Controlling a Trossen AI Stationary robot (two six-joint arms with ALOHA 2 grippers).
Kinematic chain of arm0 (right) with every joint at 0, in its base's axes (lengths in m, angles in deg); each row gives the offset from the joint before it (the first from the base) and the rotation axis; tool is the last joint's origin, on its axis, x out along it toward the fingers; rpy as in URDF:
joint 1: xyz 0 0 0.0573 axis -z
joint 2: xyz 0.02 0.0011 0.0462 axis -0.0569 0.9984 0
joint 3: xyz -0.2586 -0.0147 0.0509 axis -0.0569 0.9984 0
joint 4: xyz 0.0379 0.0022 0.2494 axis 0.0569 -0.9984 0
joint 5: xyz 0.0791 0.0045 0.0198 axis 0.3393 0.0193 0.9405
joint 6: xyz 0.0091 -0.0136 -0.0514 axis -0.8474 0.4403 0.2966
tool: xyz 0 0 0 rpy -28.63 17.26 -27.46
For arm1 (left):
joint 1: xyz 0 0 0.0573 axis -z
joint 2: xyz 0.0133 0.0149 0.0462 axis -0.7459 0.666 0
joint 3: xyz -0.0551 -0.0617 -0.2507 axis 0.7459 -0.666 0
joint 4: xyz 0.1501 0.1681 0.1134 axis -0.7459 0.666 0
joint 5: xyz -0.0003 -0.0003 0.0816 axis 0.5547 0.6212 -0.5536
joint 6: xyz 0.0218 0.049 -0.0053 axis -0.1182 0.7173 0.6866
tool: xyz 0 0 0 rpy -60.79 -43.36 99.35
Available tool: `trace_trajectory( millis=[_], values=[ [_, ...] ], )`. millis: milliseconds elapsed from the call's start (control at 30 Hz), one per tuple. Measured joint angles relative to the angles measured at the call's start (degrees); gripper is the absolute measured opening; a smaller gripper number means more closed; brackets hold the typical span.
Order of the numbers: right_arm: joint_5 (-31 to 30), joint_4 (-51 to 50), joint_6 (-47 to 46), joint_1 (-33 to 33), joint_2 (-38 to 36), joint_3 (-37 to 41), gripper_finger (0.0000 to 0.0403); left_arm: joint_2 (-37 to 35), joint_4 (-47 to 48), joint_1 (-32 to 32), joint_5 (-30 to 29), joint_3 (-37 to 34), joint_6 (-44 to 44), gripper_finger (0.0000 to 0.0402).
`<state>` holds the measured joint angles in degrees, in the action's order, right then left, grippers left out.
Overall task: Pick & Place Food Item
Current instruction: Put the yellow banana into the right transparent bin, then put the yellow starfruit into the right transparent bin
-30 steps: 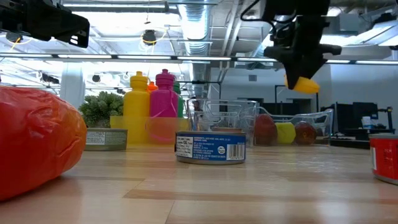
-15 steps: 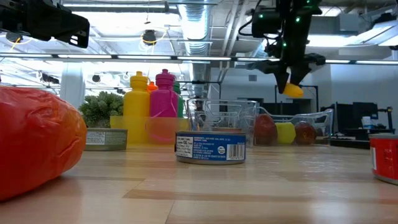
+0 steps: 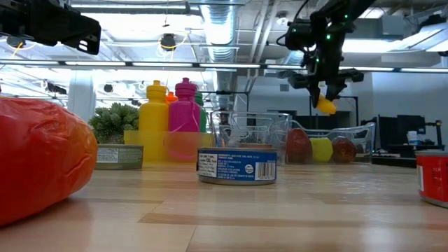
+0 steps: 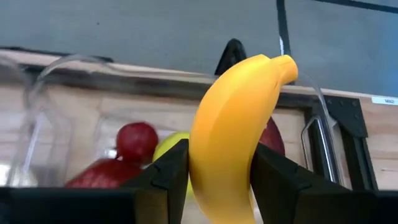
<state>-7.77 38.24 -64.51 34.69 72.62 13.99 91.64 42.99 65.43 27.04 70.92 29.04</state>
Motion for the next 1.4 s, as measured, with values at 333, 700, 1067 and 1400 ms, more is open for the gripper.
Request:
trace_trajectory(
  millis=[333,700,1067,1400],
  values=[
    [-0.96,13.03,-0.19,3.75,0.01,10.03,0.0141,-0.02,0.00,-0.02,0.00,0.00,-0.41,0.0002],
    [-2.51,19.34,1.19,5.51,0.02,16.34,0.0166,-0.02,0.00,0.00,0.00,0.00,-0.41,0.0002],
    [-2.23,21.95,2.89,3.72,0.00,16.28,0.0205,0.00,0.00,0.00,0.00,0.00,-0.41,0.0002],
    [-1.62,21.96,6.01,-2.12,-4.28,13.86,0.0205,0.00,0.00,0.00,0.00,0.00,-0.41,0.0002]
  ],
)
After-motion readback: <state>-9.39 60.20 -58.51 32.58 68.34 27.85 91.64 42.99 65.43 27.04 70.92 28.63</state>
